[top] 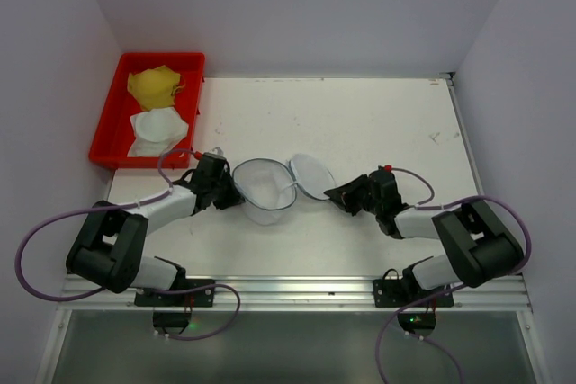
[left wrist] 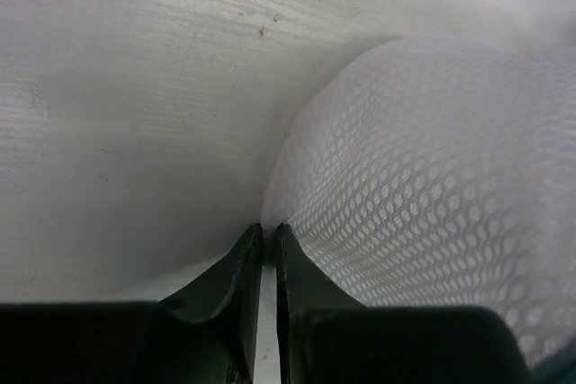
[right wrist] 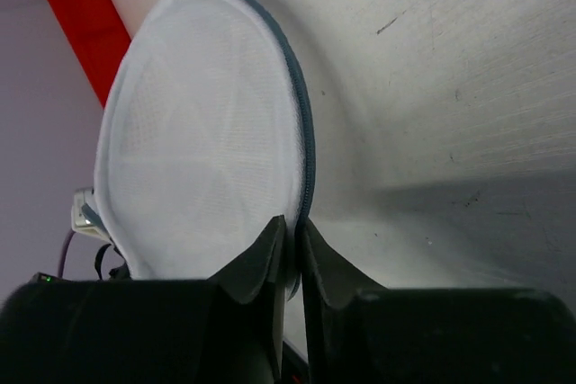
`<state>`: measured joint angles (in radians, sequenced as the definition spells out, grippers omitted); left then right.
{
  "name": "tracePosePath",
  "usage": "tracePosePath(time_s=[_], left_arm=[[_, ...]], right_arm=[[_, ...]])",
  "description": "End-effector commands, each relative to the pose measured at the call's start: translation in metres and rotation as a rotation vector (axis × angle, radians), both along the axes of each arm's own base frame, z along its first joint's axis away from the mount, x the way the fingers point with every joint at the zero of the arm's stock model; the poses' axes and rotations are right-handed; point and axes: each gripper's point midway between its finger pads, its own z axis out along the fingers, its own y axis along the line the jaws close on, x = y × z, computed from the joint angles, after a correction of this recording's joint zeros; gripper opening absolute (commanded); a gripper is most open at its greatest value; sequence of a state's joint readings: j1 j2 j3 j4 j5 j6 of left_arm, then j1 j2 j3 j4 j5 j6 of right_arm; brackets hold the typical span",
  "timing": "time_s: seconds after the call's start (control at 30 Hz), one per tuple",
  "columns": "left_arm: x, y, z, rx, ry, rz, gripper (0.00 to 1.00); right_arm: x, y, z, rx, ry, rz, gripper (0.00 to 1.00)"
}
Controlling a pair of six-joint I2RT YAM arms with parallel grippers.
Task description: Unzip the laundry bag and remove the bra
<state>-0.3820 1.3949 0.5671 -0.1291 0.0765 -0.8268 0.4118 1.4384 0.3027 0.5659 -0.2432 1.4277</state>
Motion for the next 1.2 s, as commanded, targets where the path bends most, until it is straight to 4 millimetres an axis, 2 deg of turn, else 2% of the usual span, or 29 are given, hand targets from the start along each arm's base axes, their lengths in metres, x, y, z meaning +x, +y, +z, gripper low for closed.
tracePosePath(time_s=[0.0, 0.07, 0.1, 0.13, 0.2, 0.23, 0.27, 0.3, 0.33, 0.37, 0.47, 0.5, 0.53, 0.63, 0.73, 0.77, 0.87, 0.9, 1.07, 1.17], left_arm=[[-0.006, 0.004, -0.004, 0.028, 0.019, -0.014, 0.11], [-0.002, 0.003, 0.000, 0.037, 0.016, -0.022, 0.06], [-0.001, 0.003, 0.000, 0.048, 0.017, -0.039, 0.00], [0.004, 0.002, 0.006, 0.055, 0.013, -0.045, 0.00], [0.008, 0.001, 0.008, 0.071, 0.015, -0.065, 0.00], [0.014, -0.001, 0.012, 0.069, 0.005, -0.068, 0.00], [0.015, -0.003, 0.014, 0.065, 0.006, -0.080, 0.00], [0.016, -0.004, 0.013, 0.065, 0.011, -0.083, 0.00], [0.020, -0.007, 0.017, 0.056, 0.004, -0.087, 0.00], [0.022, -0.009, 0.018, 0.055, -0.001, -0.093, 0.00], [0.027, -0.018, 0.024, 0.049, -0.008, -0.120, 0.00], [0.028, -0.021, 0.023, 0.052, -0.005, -0.126, 0.00], [0.032, -0.026, 0.028, 0.052, -0.015, -0.134, 0.00], [0.036, -0.038, 0.031, 0.046, -0.023, -0.158, 0.00], [0.037, -0.044, 0.028, 0.051, -0.018, -0.170, 0.00], [0.037, -0.045, 0.027, 0.044, -0.018, -0.168, 0.00], [0.038, -0.053, 0.026, 0.010, -0.023, -0.176, 0.00], [0.038, -0.057, 0.028, 0.005, -0.028, -0.189, 0.00], [0.038, -0.060, 0.025, 0.015, -0.034, -0.194, 0.00], [0.035, -0.059, 0.021, 0.008, -0.033, -0.184, 0.00]], right_arm=[[0.021, -0.005, 0.027, -0.034, -0.160, -0.027, 0.11], [0.025, -0.010, 0.029, -0.154, -0.213, 0.019, 0.00], [0.028, -0.011, 0.040, -0.196, -0.250, 0.033, 0.00], [0.031, -0.015, 0.045, -0.262, -0.245, 0.042, 0.00], [0.038, -0.024, 0.058, -0.393, -0.341, 0.070, 0.00], [0.041, -0.027, 0.073, -0.436, -0.377, 0.078, 0.00], [0.044, -0.035, 0.078, -0.529, -0.422, 0.094, 0.00], [0.044, -0.035, 0.086, -0.568, -0.454, 0.112, 0.00], [0.046, -0.036, 0.102, -0.606, -0.494, 0.122, 0.00], [0.047, -0.039, 0.108, -0.688, -0.542, 0.161, 0.00], [0.046, -0.036, 0.136, -0.841, -0.662, 0.221, 0.00], [0.042, -0.027, 0.144, -0.868, -0.704, 0.258, 0.00], [0.044, -0.026, 0.156, -0.909, -0.739, 0.253, 0.00], [0.037, -0.013, 0.170, -1.027, -0.828, 0.350, 0.00], [0.024, 0.013, 0.176, -1.112, -0.912, 0.508, 0.00], [0.016, 0.028, 0.169, -1.167, -0.941, 0.590, 0.00], [0.009, 0.046, 0.164, -1.291, -0.984, 0.692, 0.00], [0.000, 0.062, 0.156, -1.304, -0.994, 0.753, 0.00], [-0.026, 0.104, 0.133, -1.266, -1.031, 0.940, 0.00], [-0.049, 0.131, 0.116, -1.251, -1.052, 1.068, 0.00]])
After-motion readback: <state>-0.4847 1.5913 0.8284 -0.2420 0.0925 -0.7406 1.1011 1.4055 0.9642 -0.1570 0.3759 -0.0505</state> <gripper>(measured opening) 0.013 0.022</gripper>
